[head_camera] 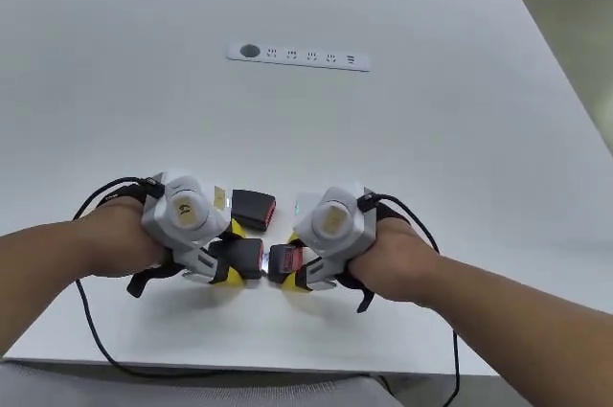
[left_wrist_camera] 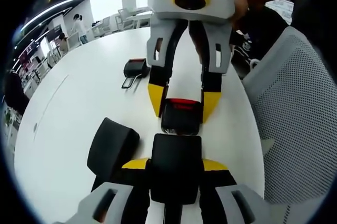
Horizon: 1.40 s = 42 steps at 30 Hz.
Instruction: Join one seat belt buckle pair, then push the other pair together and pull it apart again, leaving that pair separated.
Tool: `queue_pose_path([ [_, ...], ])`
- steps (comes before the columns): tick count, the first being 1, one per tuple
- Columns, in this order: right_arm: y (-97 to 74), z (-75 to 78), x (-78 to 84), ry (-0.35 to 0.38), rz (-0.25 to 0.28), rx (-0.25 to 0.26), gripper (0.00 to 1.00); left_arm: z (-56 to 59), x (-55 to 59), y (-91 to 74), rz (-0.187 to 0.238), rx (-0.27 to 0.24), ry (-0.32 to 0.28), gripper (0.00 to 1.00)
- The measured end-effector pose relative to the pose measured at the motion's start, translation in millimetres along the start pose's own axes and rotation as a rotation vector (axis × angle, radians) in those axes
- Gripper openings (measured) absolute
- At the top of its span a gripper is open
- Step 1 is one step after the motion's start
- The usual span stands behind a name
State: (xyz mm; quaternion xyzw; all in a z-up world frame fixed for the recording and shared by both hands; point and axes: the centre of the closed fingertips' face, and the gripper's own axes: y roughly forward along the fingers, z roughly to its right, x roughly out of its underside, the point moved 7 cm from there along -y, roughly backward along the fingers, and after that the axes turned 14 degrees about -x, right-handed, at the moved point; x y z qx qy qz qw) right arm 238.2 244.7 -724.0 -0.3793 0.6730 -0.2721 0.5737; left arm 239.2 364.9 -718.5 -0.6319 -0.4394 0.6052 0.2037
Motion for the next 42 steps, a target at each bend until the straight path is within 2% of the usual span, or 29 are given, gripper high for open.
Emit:
queue_pose_path([
  [1,-0.7,-0.1,0.1,-0.004,0.004,-0.001,0.32,0.1,0.7,0.3,-0.011,0.002,-0.028,0.36],
  [3,-1.1,0.7,1.9,0.03,0.018,-0.002,0.33,0.8,-1.5,-0.1,-0.015,-0.001,-0.011,0.37],
  [7,-2.1,0.5,1.8,0.025,0.03,0.001,0.33,0.6,-0.8,0.1,-0.032,-0.009,-0.017,0.37],
  [9,-2.1,-0.5,1.4,0.019,0.027,0.0,0.33,0.7,0.3,0.0,-0.032,-0.014,-0.038,0.38],
  [13,-4.8,-1.8,2.7,0.029,0.025,0.012,0.34,0.7,2.5,0.3,-0.043,-0.03,-0.039,0.39],
  [18,-12.1,-2.6,2.1,0.044,0.062,0.029,0.32,2.0,5.1,-4.7,-0.045,-0.062,-0.017,0.45],
  [23,-25.6,-7.6,-1.3,0.062,0.105,0.045,0.34,0.8,-1.0,-15.4,-0.021,-0.084,-0.039,0.49],
  [27,-35.6,-10.5,-3.3,0.066,0.132,0.062,0.34,-4.9,-14.7,-28.0,-0.006,-0.133,-0.085,0.53],
  [30,-42.2,-7.6,-3.6,0.085,0.164,0.084,0.35,-7.0,-23.9,-32.0,0.018,-0.142,-0.071,0.57],
  [33,-49.0,-6.2,0.4,0.073,0.149,0.105,0.35,-12.7,-30.0,-32.0,0.038,-0.156,-0.068,0.58],
  [39,-64.3,2.9,14.2,0.107,0.163,0.119,0.32,-25.9,-39.1,-33.0,0.051,-0.173,-0.066,0.57],
  [42,-71.3,12.6,21.3,0.106,0.162,0.133,0.32,-35.0,-39.7,-30.8,0.045,-0.18,-0.032,0.56],
])
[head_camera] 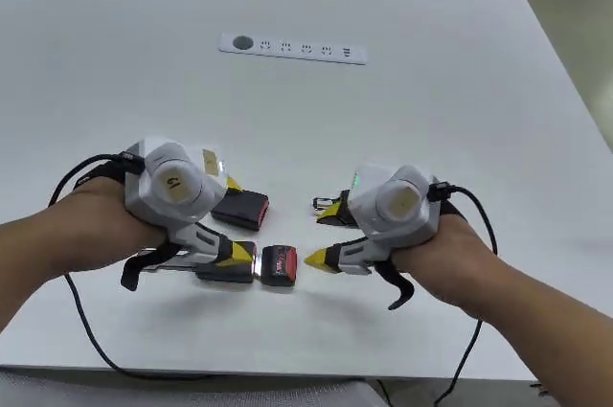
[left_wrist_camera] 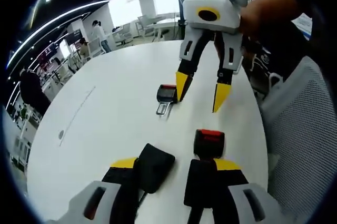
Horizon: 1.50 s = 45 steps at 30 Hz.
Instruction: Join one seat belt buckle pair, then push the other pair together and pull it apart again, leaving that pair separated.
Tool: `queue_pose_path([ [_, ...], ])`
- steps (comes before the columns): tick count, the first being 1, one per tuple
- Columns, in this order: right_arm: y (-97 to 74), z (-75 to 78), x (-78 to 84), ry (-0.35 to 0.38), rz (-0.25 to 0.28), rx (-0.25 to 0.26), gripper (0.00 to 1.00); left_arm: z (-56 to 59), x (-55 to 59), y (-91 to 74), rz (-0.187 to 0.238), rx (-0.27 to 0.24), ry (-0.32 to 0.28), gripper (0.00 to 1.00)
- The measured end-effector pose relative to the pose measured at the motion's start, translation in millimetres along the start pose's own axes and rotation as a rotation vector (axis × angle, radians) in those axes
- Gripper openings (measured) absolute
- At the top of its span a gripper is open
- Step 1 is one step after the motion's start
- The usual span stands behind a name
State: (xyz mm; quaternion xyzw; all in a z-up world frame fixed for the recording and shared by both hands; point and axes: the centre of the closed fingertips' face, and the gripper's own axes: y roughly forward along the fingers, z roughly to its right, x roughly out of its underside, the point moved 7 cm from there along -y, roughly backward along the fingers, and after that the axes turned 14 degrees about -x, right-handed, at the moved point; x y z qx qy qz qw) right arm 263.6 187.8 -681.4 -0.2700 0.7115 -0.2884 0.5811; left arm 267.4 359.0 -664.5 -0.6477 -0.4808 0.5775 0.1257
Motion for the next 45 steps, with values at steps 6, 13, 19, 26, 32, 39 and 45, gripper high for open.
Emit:
queue_pose_path([
  [6,-10.3,17.0,9.4,-0.012,-0.021,0.026,0.32,-14.6,5.9,13.6,-0.029,0.008,0.046,0.55],
  [13,-19.8,44.0,21.1,-0.012,-0.052,0.051,0.33,-25.4,13.5,31.2,-0.052,0.029,0.068,0.53],
  [19,-20.0,58.8,27.8,-0.023,-0.098,0.053,0.34,-27.8,23.1,44.4,-0.066,0.072,0.088,0.51],
  [26,-12.0,74.0,41.1,-0.012,-0.138,0.033,0.35,-28.7,31.4,56.4,-0.061,0.119,0.101,0.44],
  [32,-7.1,75.3,45.6,-0.01,-0.157,0.006,0.31,-31.7,32.1,57.7,-0.051,0.127,0.09,0.42],
  [39,-3.7,76.9,45.9,-0.055,-0.164,-0.035,0.32,-33.1,34.2,59.8,-0.041,0.136,0.094,0.41],
  [45,-3.7,79.1,48.6,-0.051,-0.138,-0.06,0.32,-34.3,34.9,62.2,-0.045,0.118,0.074,0.39],
])
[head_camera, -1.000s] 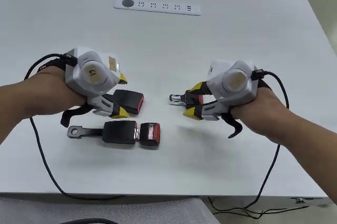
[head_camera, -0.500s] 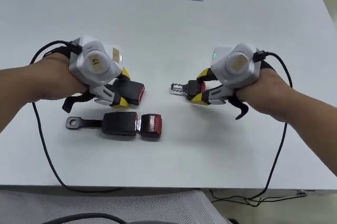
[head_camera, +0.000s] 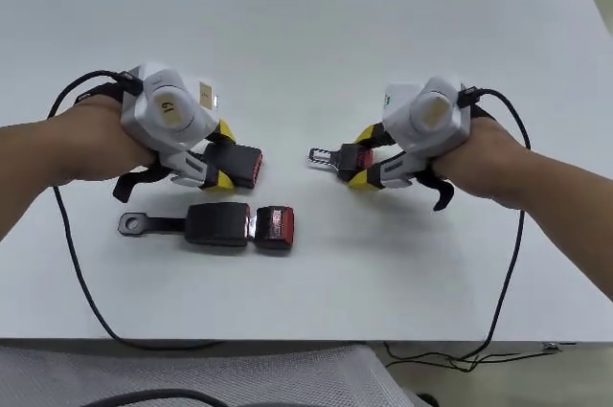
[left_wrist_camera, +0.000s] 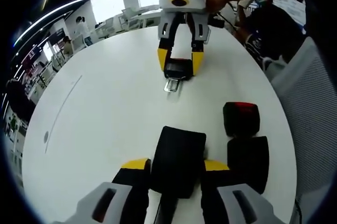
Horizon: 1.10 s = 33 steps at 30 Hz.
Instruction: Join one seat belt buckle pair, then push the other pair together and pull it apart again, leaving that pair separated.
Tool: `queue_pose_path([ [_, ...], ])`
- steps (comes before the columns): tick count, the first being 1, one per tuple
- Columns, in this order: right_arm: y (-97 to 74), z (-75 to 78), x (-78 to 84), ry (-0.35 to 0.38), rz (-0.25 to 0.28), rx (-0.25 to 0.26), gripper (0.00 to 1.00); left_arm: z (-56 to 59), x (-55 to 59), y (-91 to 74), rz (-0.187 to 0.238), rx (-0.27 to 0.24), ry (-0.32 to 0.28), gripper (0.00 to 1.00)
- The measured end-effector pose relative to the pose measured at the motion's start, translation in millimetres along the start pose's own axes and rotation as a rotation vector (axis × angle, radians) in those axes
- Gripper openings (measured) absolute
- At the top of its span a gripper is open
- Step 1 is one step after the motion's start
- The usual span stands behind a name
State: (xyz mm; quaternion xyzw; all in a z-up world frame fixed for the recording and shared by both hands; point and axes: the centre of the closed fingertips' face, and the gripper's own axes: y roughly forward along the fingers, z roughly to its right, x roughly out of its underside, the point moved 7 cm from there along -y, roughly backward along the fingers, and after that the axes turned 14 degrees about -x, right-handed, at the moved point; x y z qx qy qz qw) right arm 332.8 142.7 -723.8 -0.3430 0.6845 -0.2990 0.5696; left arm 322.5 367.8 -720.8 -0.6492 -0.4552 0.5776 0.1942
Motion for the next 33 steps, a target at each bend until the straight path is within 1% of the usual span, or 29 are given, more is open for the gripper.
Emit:
queue_pose_path([
  [4,0.7,1.6,0.8,0.004,-0.001,-0.006,0.32,1.7,-0.6,-0.1,0.004,-0.001,0.006,0.36],
  [12,3.9,-0.2,-2.5,0.003,-0.018,-0.002,0.32,2.1,0.5,-0.7,0.013,-0.007,-0.007,0.35],
  [16,9.8,-5.8,-11.1,-0.003,-0.022,-0.007,0.32,3.7,-1.2,-2.2,0.011,-0.006,-0.004,0.35],
  [20,15.7,-7.1,-21.5,-0.012,-0.022,-0.015,0.32,3.5,-1.4,-2.3,0.01,0.0,-0.002,0.35],
  [22,17.9,-7.4,-22.9,-0.011,-0.019,-0.017,0.32,4.4,-2.6,-3.1,0.009,0.002,-0.001,0.35],
  [25,25.2,-7.1,-32.8,-0.019,-0.017,-0.023,0.32,4.4,-3.2,-3.2,0.011,0.004,-0.001,0.35],
  [31,37.5,-9.4,-45.8,-0.038,-0.014,-0.035,0.32,5.5,-5.3,-4.2,0.011,0.005,-0.001,0.34],
  [33,40.6,-10.7,-49.8,-0.043,-0.007,-0.035,0.32,4.8,-4.3,-3.6,0.012,0.002,-0.005,0.34],
])
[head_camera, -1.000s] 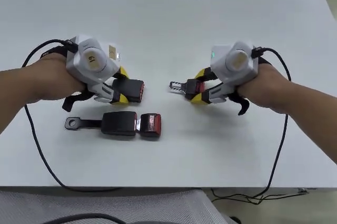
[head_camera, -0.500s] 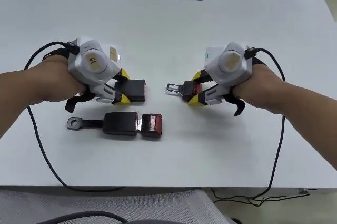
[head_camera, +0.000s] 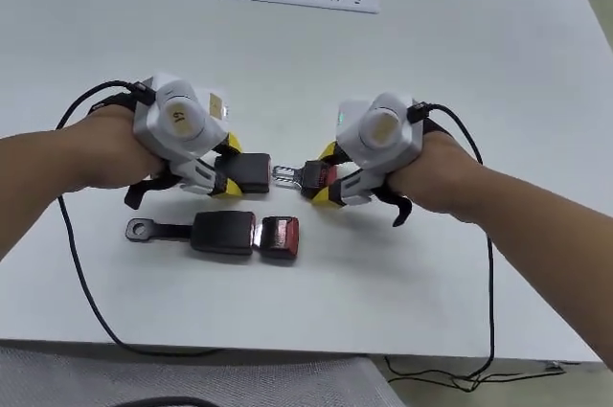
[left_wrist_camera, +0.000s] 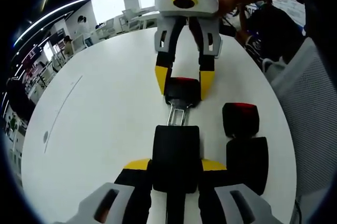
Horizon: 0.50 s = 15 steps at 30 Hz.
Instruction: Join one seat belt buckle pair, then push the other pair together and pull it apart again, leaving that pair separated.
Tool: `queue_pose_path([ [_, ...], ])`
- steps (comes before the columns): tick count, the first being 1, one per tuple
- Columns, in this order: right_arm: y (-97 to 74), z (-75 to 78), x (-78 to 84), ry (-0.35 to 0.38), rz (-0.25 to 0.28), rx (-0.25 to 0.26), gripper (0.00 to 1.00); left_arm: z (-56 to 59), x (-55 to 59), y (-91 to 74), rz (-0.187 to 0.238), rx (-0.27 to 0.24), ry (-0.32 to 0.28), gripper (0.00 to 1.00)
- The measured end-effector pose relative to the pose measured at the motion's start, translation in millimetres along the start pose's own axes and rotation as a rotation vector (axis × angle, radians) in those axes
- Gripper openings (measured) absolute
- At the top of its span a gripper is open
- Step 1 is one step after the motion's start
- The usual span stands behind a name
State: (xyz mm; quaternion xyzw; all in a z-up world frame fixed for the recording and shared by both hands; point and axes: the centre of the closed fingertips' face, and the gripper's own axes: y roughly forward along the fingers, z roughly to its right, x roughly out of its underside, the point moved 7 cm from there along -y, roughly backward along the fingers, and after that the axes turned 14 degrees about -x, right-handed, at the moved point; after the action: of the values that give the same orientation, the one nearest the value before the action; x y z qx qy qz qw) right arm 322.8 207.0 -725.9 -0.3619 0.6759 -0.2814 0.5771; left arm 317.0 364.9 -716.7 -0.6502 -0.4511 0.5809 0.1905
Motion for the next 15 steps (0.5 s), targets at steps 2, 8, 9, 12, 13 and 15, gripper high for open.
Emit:
queue_pose_path([
  [2,2.4,-0.2,-3.5,-0.013,-0.004,0.001,0.32,0.7,-0.9,-0.7,-0.001,-0.002,-0.003,0.34],
  [8,-0.7,1.4,-2.5,-0.031,-0.014,0.003,0.32,-1.1,0.0,1.1,-0.009,0.005,0.0,0.34],
  [9,-1.0,1.9,-2.6,-0.035,-0.014,0.005,0.32,-1.1,-0.3,1.1,-0.011,0.006,0.001,0.34],
  [12,0.4,-4.5,-8.1,-0.045,-0.002,0.002,0.32,-1.1,-0.5,1.7,-0.01,0.007,0.001,0.34],
  [13,1.2,-4.8,-8.7,-0.046,-0.001,0.003,0.32,-1.6,-0.1,2.2,-0.011,0.009,0.004,0.34],
  [15,4.5,-3.1,-10.1,-0.045,0.005,-0.001,0.32,-2.2,0.1,3.0,-0.012,0.015,0.013,0.34],
])
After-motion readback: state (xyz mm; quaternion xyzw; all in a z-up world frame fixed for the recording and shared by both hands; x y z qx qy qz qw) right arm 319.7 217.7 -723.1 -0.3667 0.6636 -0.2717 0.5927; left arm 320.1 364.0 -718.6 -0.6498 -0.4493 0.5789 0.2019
